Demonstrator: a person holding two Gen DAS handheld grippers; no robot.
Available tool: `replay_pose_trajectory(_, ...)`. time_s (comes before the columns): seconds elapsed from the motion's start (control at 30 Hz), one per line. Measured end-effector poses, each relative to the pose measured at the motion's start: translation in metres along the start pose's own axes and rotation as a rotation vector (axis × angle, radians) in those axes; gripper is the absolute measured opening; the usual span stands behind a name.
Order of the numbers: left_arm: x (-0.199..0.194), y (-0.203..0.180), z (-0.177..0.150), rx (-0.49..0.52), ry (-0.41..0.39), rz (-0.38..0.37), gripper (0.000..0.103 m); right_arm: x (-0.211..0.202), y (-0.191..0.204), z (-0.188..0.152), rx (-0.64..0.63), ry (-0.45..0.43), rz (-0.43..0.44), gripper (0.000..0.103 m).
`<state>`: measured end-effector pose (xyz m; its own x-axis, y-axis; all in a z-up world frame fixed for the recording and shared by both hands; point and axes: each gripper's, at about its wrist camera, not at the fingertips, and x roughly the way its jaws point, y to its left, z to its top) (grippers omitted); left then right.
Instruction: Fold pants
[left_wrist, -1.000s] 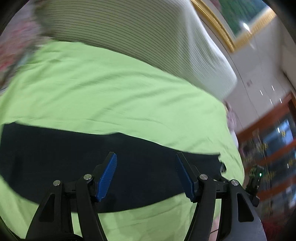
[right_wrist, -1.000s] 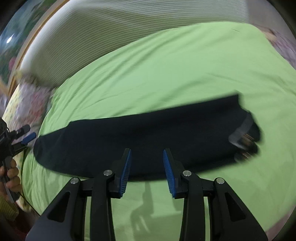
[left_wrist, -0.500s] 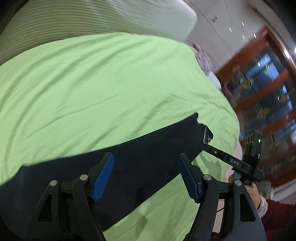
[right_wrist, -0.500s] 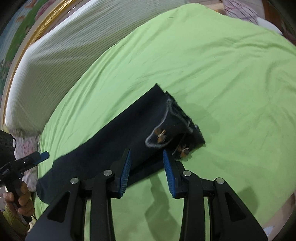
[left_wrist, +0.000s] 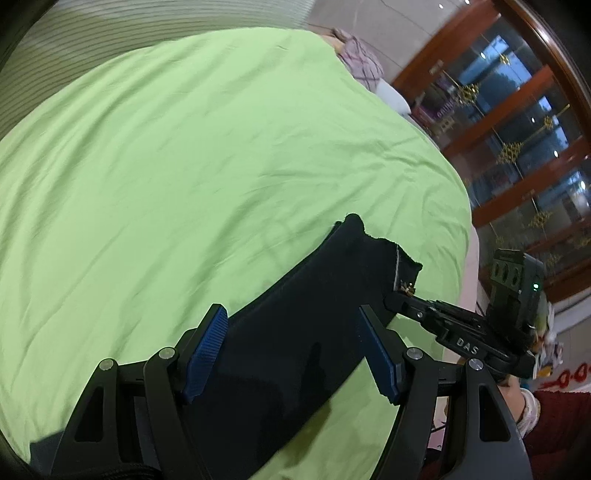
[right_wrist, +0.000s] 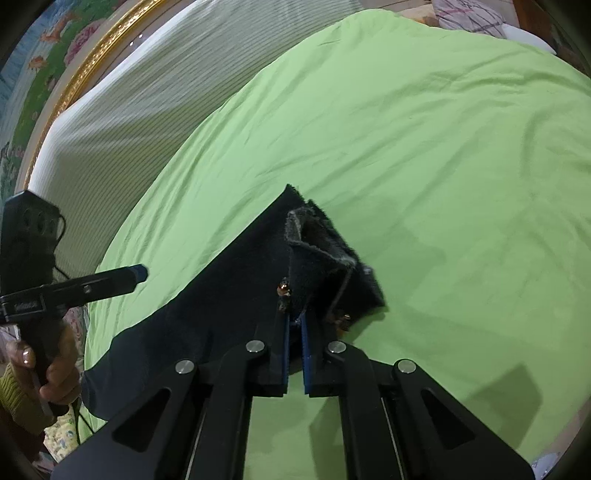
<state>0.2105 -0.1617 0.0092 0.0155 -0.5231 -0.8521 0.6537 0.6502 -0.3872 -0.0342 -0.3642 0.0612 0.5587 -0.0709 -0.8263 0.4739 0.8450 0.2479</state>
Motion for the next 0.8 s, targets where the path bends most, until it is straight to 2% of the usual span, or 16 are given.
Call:
replay_pose_trajectory(0.1,0.017,-0.007,0.01,0.014,0.023,-0.018,0.072,0.003,-0.01,0.001,0.006,0.038,0.018,0.006)
replay_pose_trajectory(0.27,0.043,-0.019,0.021,0.063,0.079,-0.019,0.072,0.008,-0.02,0.002,0.055,0.071,0.006,0.014)
replay_pose_trajectory(0.33,0.057,-0.027,0.028,0.095,0.102,-0.016,0.072,0.003,-0.019,0.001,0.054,0.06,-0.007,0.02)
replay_pose_trajectory(0.4,0.067,-0.03,0.032,0.128,0.124,-0.01,0.072,0.0,-0.022,-0.002,0.068,0.054,-0.013,0.038)
replay_pose_trajectory(0.43,0.071,-0.03,0.033,0.136,0.131,-0.006,0.072,-0.002,-0.024,-0.003,0.079,0.051,-0.017,0.041)
replay_pose_trajectory(0.63,0.1,-0.029,0.048,0.124,0.193,-0.051,0.071,0.009,-0.037,-0.008,0.141,0.069,0.046,0.042)
replay_pose_trajectory(0.8,0.118,-0.031,0.057,0.115,0.205,-0.083,0.06,0.013,-0.041,-0.01,0.147,0.048,0.087,0.042)
